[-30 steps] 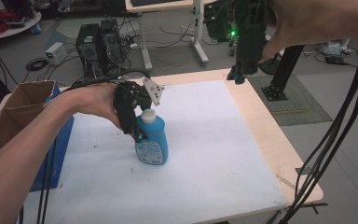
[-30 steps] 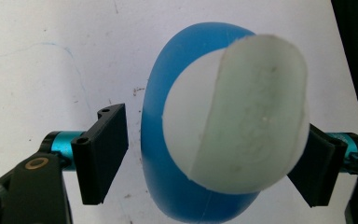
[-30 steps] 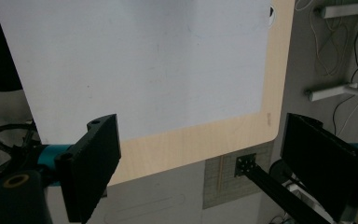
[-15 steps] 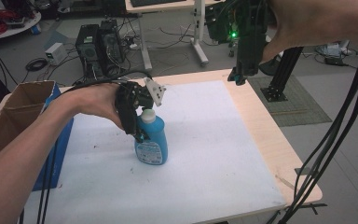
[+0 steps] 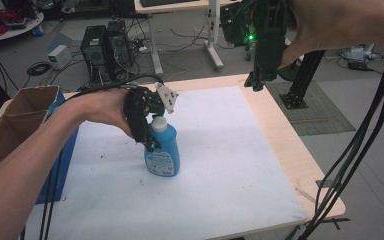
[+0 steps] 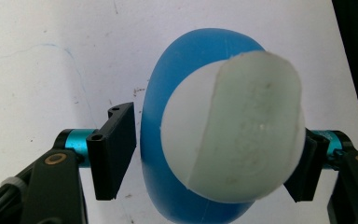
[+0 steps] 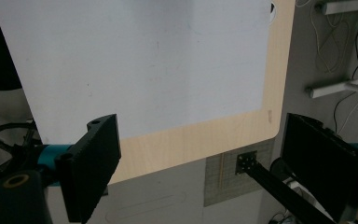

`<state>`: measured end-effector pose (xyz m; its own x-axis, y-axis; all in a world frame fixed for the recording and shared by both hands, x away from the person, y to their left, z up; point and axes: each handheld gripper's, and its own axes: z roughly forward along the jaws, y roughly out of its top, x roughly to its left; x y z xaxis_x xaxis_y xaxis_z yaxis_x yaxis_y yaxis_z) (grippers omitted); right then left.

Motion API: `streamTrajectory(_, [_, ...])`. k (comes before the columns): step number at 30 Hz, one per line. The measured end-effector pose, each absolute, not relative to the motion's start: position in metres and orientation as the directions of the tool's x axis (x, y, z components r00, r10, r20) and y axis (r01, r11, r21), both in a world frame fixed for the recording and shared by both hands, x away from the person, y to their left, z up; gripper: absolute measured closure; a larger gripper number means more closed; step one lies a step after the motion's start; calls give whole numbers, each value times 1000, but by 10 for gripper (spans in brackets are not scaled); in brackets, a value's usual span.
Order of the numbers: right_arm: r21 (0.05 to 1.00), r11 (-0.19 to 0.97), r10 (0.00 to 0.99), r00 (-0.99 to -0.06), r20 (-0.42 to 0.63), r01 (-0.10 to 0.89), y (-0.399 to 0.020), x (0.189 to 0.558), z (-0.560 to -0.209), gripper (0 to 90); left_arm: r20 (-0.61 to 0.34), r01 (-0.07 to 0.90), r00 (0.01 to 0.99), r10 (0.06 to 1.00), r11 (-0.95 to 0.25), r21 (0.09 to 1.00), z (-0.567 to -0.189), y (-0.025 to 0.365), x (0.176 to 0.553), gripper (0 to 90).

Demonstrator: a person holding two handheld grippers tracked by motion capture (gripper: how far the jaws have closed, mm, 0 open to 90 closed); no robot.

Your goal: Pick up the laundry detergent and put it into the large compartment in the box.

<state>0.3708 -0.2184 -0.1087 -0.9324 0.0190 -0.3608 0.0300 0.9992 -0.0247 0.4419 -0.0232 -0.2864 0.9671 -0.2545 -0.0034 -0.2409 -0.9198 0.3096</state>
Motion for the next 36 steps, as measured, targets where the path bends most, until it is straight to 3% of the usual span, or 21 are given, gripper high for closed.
streamTrajectory(20, [-37,999,14,-933,-359,29,-218,374,-110,113,-15,-257,961,-276,-914,313,-286,-23,441,367])
streamTrajectory(36, [-32,999,27,-932,-360,41,-220,374,-112,113,-10,-253,963,-271,-911,326,-286,-22,441,379])
